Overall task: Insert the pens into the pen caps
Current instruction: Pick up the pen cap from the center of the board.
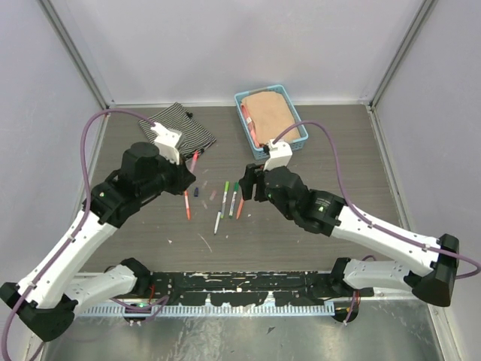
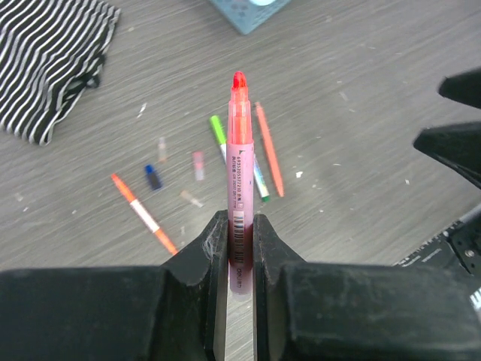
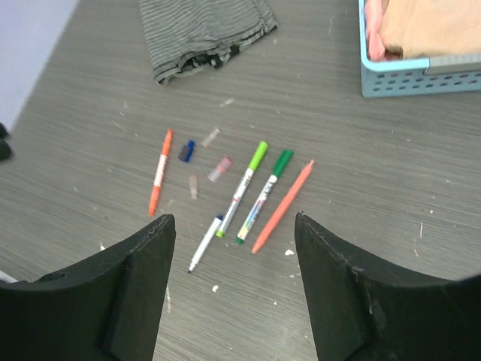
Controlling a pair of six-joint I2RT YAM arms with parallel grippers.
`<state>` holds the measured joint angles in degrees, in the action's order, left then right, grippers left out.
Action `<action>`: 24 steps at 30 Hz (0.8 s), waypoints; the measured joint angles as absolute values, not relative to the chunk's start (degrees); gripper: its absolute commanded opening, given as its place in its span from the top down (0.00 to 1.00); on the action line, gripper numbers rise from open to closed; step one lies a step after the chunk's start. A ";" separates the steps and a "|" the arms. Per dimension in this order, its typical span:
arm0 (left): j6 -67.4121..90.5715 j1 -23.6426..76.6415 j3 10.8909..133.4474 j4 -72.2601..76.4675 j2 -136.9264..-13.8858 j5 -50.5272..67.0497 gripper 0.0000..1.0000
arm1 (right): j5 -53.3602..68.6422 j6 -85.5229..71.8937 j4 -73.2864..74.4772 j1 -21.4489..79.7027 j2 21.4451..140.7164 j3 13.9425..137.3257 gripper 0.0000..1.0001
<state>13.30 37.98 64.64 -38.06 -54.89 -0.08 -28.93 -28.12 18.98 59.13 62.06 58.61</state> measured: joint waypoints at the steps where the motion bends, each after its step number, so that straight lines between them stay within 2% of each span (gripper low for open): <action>1: 13.26 36.40 64.62 -38.70 -54.94 -0.05 1.00 | -28.82 -28.01 19.57 59.13 62.94 58.63 0.30; 6: 12.80 30.50 64.62 -41.41 -54.85 0.49 1.00 | -26.26 -27.81 21.71 58.41 69.23 59.57 0.32; 13: 11.29 29.08 63.09 -42.39 -50.15 0.49 1.00 | -19.27 -29.28 20.75 55.83 82.02 64.73 0.36; 24: 10.68 29.06 56.95 -42.65 -42.68 -0.67 1.00 | -20.86 -45.43 20.58 54.68 103.81 80.49 0.36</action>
